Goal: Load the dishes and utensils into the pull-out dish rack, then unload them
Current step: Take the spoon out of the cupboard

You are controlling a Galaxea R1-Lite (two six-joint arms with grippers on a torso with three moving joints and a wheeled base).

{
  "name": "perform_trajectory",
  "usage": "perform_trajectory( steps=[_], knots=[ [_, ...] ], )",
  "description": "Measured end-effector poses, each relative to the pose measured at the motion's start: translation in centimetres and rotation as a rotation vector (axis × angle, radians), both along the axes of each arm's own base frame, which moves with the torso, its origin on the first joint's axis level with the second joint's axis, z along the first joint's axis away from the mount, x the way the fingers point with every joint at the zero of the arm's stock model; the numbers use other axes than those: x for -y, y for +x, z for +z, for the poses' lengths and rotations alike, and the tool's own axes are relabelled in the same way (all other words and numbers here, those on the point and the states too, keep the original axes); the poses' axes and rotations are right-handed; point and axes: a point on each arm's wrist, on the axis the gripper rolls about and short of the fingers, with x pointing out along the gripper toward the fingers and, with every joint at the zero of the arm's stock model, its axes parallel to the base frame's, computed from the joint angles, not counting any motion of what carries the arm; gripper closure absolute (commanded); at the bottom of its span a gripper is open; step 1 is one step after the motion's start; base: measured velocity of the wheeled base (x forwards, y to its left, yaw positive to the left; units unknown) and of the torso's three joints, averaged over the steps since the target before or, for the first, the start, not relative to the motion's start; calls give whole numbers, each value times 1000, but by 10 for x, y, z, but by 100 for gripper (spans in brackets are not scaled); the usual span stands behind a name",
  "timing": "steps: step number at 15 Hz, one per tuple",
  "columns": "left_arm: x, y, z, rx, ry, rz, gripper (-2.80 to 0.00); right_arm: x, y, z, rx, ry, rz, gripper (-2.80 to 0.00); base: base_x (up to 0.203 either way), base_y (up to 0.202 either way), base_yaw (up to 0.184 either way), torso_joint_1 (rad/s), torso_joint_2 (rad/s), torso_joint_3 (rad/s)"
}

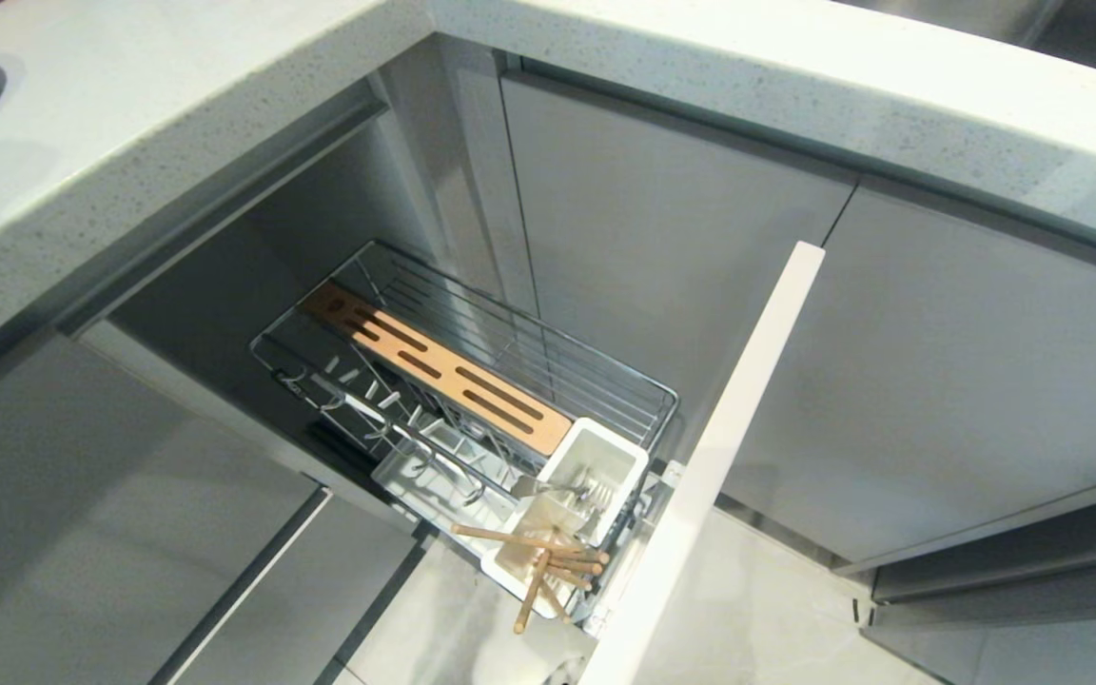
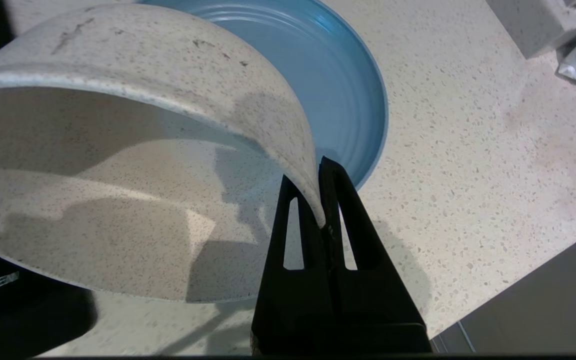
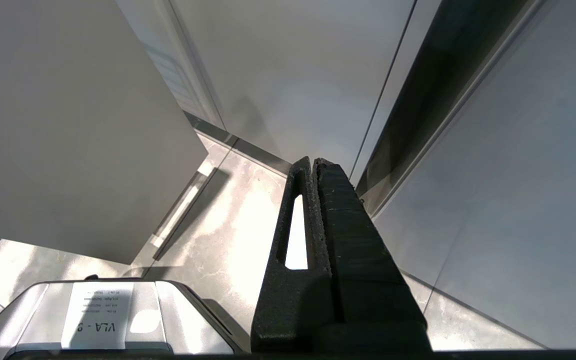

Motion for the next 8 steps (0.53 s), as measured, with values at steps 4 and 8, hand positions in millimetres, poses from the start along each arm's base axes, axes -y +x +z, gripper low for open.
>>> perform_trajectory(
  steps=[4, 8],
  knots=[
    [-1, 13, -1, -11, -8, -39, 0, 0, 0, 0, 0, 0, 0, 0, 0, 0, 0, 0, 0, 0],
    [-3, 23, -3, -30, -12, -40, 0, 0, 0, 0, 0, 0, 0, 0, 0, 0, 0, 0, 0, 0]
  ],
)
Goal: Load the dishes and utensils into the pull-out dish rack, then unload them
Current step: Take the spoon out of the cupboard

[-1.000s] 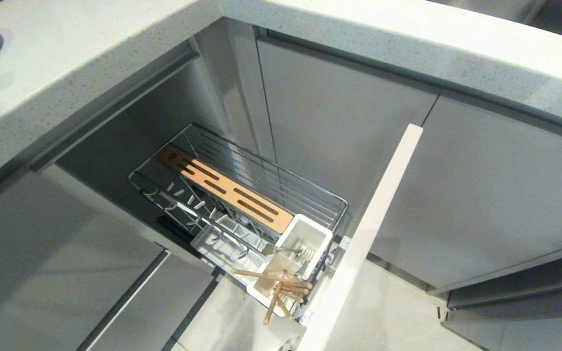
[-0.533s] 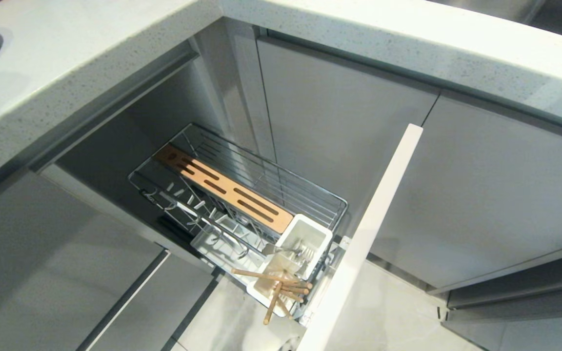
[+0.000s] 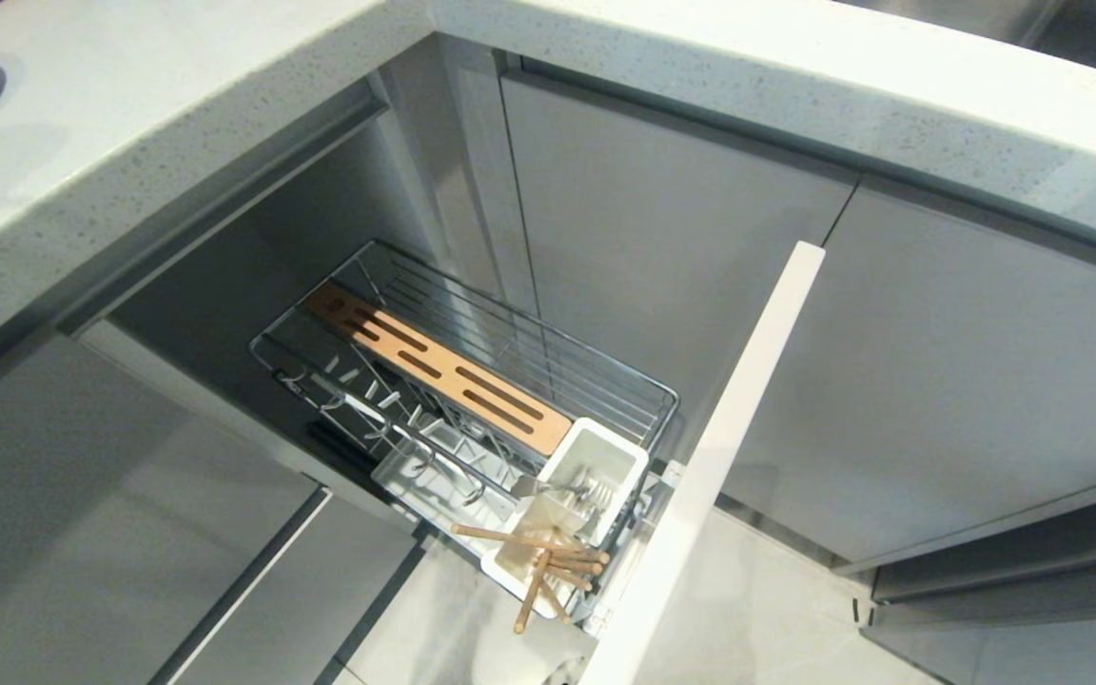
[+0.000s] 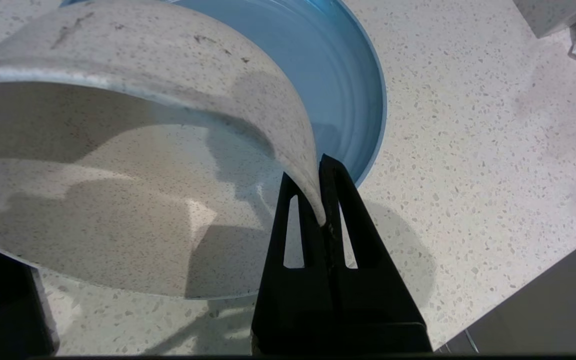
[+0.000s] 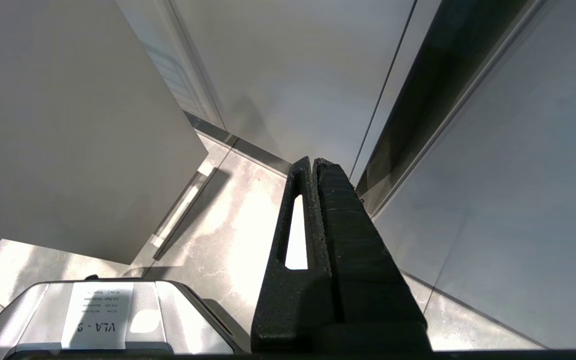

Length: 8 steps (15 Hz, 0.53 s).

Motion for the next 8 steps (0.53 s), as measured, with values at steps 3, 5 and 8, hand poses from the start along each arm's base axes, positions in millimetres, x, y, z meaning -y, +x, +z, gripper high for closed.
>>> perform_trajectory(
  steps=[3, 5, 8],
  knots=[
    [-1, 7, 0, -2, 0, 2, 0, 0, 0, 0, 0, 0, 0, 0, 0, 0, 0, 0, 0, 0],
    [-2, 12, 0, 4, -1, 4, 0, 0, 0, 0, 0, 0, 0, 0, 0, 0, 0, 0, 0, 0],
    [-3, 17, -1, -6, -2, 11, 0, 0, 0, 0, 0, 0, 0, 0, 0, 0, 0, 0, 0, 0]
  ],
)
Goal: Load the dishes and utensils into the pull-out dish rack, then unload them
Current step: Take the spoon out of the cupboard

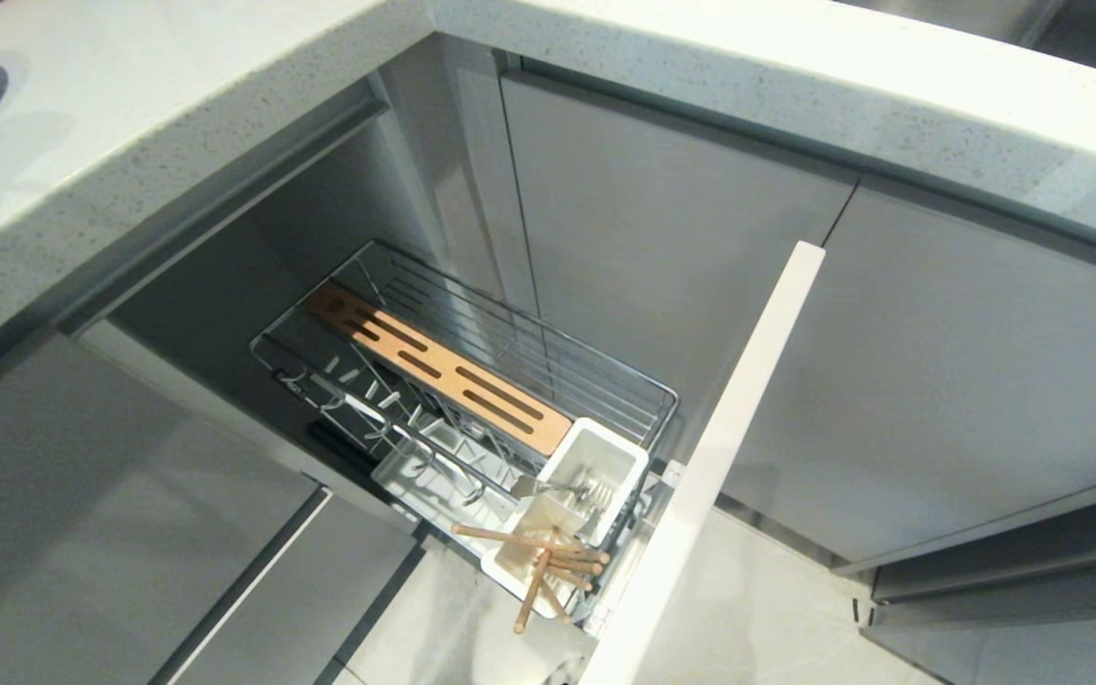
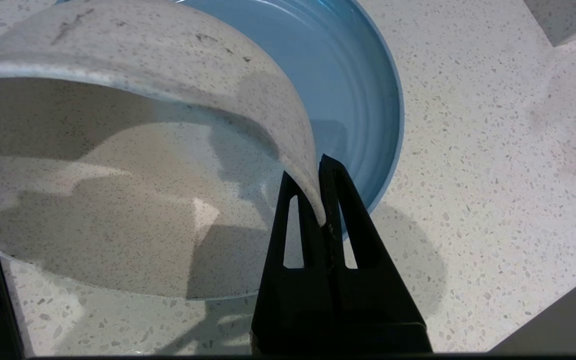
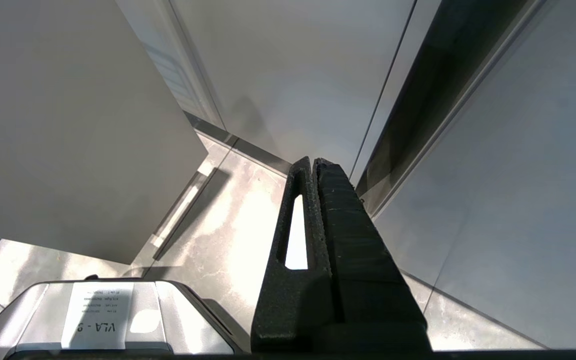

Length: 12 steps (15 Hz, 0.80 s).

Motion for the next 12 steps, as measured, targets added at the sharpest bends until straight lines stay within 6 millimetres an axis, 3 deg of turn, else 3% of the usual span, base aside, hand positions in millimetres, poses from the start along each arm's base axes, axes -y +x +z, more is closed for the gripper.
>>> perform_trajectory(
  steps=[1, 12],
  knots=[
    [0, 1, 0, -2, 0, 2, -280, 0, 0, 0, 0, 0, 0, 0, 0, 0, 0, 0, 0, 0],
    [-2, -2, 1, 8, -1, 26, -280, 0, 0, 0, 0, 0, 0, 0, 0, 0, 0, 0, 0, 0]
  ],
)
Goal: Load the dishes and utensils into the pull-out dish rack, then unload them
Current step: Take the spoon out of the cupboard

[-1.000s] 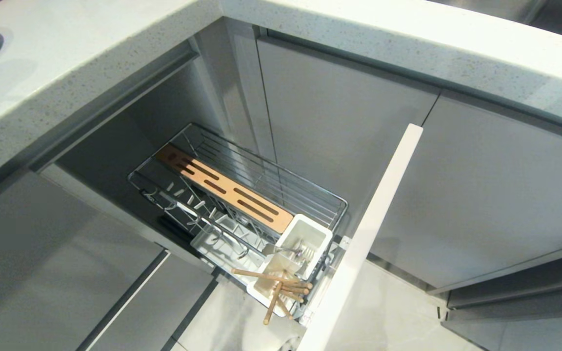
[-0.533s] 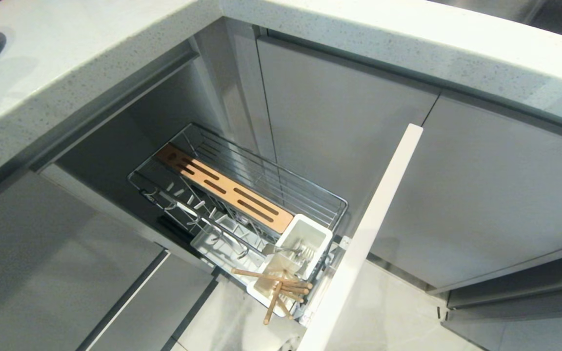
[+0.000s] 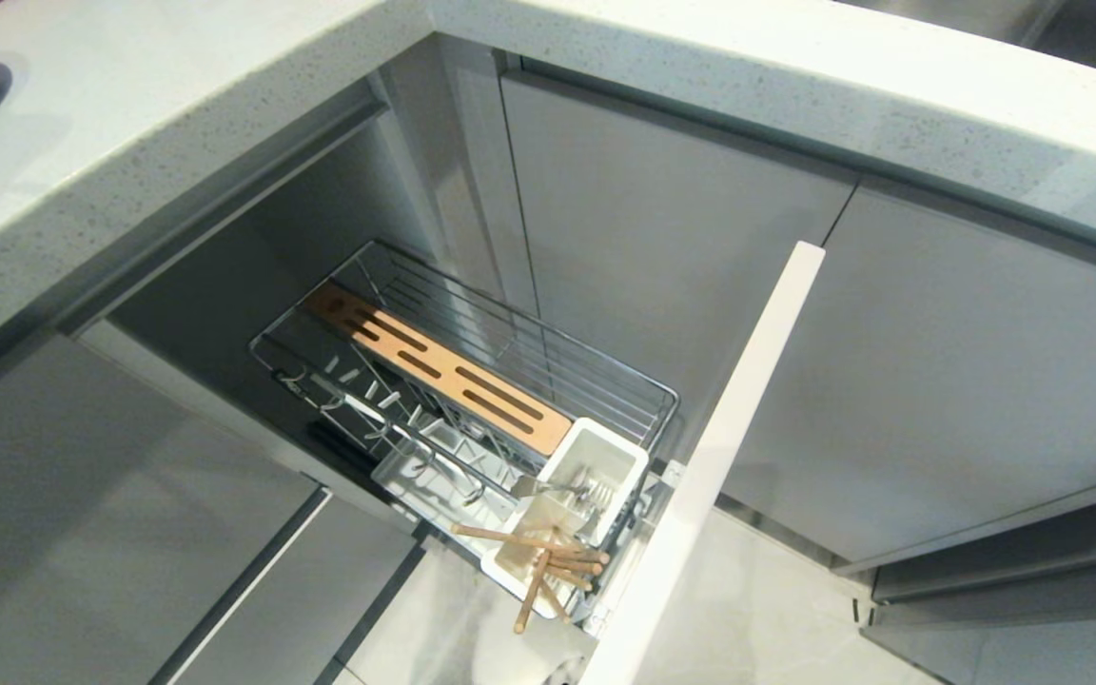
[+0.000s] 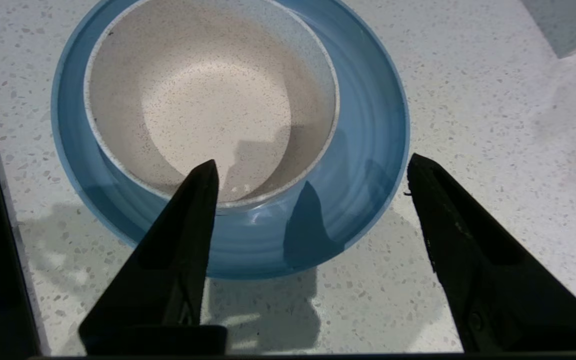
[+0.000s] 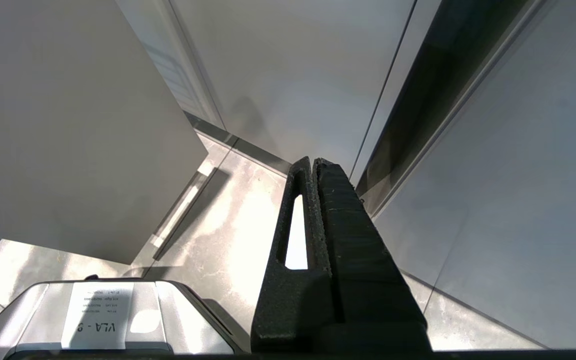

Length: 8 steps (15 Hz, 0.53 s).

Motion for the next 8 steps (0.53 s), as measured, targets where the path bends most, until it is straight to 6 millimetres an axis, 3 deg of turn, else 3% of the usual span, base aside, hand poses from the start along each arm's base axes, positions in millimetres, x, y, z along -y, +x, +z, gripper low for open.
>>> perform_trajectory(
  steps=[2, 5, 6, 8],
  knots=[
    [2, -9, 3, 32, -8, -7, -280, 0, 0, 0, 0, 0, 0, 0, 0, 0, 0, 0, 0, 0],
    [7, -30, 18, 230, -69, -19, -280, 0, 0, 0, 0, -1, 0, 0, 0, 0, 0, 0, 0, 0],
    [8, -39, 24, 324, -111, -28, 0, 0, 0, 0, 0, -1, 0, 0, 0, 0, 0, 0, 0, 0],
    [12, -54, 30, 435, -167, -63, 0, 0, 0, 0, 0, -1, 0, 0, 0, 0, 0, 0, 0, 0]
  ],
)
